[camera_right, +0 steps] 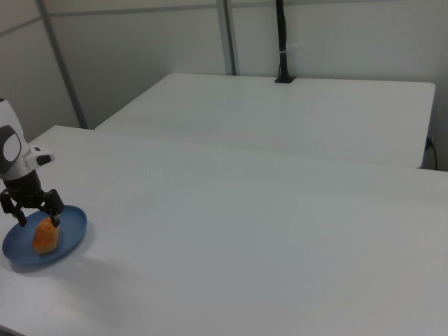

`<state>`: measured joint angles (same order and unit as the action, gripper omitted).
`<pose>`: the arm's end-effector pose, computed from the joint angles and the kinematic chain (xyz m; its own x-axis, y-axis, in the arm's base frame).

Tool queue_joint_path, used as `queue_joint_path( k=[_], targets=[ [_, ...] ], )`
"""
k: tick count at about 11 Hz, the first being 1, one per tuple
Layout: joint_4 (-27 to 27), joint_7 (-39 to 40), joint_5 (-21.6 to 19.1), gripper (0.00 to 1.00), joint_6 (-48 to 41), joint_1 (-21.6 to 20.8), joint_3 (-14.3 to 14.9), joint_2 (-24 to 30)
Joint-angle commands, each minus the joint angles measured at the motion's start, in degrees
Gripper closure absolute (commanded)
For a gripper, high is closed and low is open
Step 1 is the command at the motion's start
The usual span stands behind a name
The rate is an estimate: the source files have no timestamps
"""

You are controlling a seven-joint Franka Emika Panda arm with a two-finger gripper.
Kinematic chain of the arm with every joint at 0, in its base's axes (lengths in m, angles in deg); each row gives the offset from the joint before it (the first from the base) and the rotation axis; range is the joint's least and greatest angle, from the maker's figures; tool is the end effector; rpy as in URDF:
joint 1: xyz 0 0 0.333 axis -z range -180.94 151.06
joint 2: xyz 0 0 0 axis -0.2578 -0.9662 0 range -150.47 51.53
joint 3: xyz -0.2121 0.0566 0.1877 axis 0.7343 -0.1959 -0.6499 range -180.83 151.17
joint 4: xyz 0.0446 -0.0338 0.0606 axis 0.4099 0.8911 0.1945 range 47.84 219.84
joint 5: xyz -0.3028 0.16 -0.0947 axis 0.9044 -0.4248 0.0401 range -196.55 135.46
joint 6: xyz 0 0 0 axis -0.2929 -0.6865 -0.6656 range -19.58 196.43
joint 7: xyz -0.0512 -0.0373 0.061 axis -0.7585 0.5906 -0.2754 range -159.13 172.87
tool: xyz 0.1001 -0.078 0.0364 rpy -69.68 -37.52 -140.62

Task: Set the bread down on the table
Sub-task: 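Lower the open gripper around the bread roll and close it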

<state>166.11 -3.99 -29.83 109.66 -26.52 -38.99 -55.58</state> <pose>0.4252 0.3038 0.3340 0.9049 0.4256 0.0005 0.4254 -0.9044 -0.0345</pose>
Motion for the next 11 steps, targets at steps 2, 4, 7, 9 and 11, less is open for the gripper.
queue_joint_path(
  k=[2, 4, 7, 9, 11],
  targets=[
    [0.7, -2.8, 2.2, 0.0, 3.8, -1.3, 0.3, -3.7],
    [0.6, -2.8, 3.0, 0.0, 4.0, -1.3, 0.3, -4.3],
    [0.6, -2.8, 3.1, 0.2, 4.8, -1.3, 0.3, -4.5],
    [0.6, -3.8, 3.1, 0.55, 4.8, -1.3, 0.3, -4.7],
    [0.4, -5.4, 3.1, 0.82, 4.7, -1.4, 0.3, -4.5]
  ],
)
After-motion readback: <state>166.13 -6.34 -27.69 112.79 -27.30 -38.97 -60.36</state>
